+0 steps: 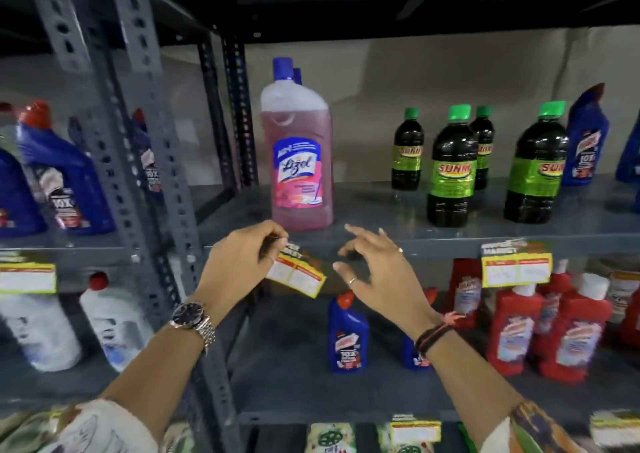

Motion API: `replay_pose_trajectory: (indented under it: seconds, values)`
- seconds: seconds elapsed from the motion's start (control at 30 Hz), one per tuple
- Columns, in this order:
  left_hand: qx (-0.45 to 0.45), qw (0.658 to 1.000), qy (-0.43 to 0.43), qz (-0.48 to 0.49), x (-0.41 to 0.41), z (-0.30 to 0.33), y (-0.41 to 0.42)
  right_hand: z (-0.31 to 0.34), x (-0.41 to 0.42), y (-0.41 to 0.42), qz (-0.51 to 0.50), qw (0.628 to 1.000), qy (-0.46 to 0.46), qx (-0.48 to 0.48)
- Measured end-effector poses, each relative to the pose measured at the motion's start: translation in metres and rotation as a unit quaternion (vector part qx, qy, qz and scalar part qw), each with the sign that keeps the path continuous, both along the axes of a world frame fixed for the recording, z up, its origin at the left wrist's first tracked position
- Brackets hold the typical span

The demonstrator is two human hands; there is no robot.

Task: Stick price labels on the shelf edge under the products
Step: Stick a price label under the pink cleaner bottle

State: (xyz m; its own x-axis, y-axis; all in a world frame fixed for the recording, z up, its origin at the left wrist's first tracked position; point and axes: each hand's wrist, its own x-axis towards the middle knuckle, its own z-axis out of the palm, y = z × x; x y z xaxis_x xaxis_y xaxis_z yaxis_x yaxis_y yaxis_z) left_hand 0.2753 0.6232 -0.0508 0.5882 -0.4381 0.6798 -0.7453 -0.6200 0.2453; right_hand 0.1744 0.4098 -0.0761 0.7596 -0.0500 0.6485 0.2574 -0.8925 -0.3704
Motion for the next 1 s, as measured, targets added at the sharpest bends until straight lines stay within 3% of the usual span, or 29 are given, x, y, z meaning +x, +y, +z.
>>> replay_pose_trajectory:
  seconds: [0.13, 0.27, 0.57, 0.77, 1.0]
  values:
    - [-0.002, 0.999, -0.002, -0.047, 0.01, 0.003, 0.007, -0.011, 0.015, 0.023, -0.1, 0.992, 0.013, -0.079]
    - [-0.006, 0.999, -0.017, -0.051, 0.016, 0.001, 0.01, -0.01, 0.022, 0.033, -0.155, 0.984, 0.005, -0.084]
    - [-0.015, 0.995, -0.029, -0.089, 0.027, -0.005, 0.013, 0.008, 0.02, 0.038, -0.169, 0.98, 0.025, -0.098]
    - [-0.046, 0.994, 0.016, -0.098, 0.028, -0.002, 0.014, 0.02, 0.018, 0.038, -0.148, 0.985, 0.017, -0.09]
    - [-0.017, 0.99, 0.043, -0.137, 0.031, -0.017, 0.02, 0.019, 0.013, 0.033, -0.136, 0.977, 0.118, -0.117]
